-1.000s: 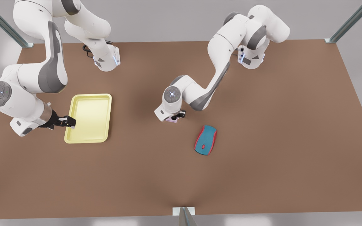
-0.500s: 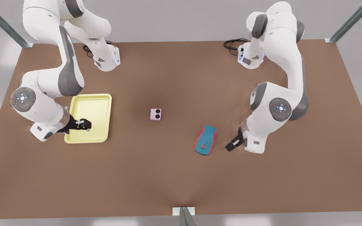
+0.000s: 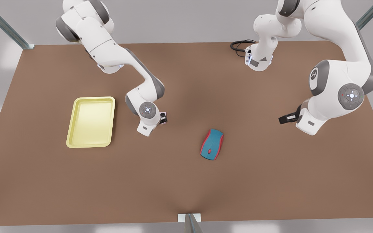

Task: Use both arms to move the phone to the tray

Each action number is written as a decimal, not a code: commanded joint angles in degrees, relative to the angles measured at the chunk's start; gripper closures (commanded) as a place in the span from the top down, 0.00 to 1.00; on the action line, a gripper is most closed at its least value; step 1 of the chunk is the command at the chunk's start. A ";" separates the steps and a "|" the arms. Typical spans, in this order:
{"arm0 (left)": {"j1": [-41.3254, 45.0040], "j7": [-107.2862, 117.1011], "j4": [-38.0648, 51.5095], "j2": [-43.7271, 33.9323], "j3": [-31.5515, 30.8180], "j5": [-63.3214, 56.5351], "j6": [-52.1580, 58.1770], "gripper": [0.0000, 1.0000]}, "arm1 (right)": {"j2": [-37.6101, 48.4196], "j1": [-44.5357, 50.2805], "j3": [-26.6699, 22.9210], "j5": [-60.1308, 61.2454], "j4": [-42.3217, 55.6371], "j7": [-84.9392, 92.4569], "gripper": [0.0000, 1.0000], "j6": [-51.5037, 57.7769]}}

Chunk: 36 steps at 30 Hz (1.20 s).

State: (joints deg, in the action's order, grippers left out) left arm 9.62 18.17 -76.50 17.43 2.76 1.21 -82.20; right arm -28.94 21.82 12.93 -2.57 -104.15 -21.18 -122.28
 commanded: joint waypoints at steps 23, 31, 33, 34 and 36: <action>-0.04 -25.46 0.13 2.35 -1.62 0.72 -2.08 1.00 | 1.96 1.56 2.89 5.56 -15.82 -11.16 1.00 -21.59; -0.04 -25.46 0.13 2.88 -1.71 0.72 -2.87 1.00 | 0.20 1.30 2.27 3.98 -15.65 -13.71 1.00 -17.90; -0.04 -25.46 0.13 2.88 -1.71 0.72 -2.87 1.00 | -1.38 1.47 2.36 3.98 -14.24 -13.71 1.00 -18.08; -0.04 -25.46 0.13 2.88 -1.62 0.72 -2.87 1.00 | -1.65 1.47 2.36 3.98 -14.06 -13.71 1.00 -18.08; -0.04 -25.46 0.13 3.14 -1.71 0.72 -2.87 1.00 | -1.91 1.47 2.36 3.28 -14.15 -13.71 1.00 -17.90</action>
State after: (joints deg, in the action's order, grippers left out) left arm 9.58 -3.84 -76.40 20.54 1.13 1.96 -84.79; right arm -30.75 23.28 15.28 1.17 -118.37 -31.93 -140.72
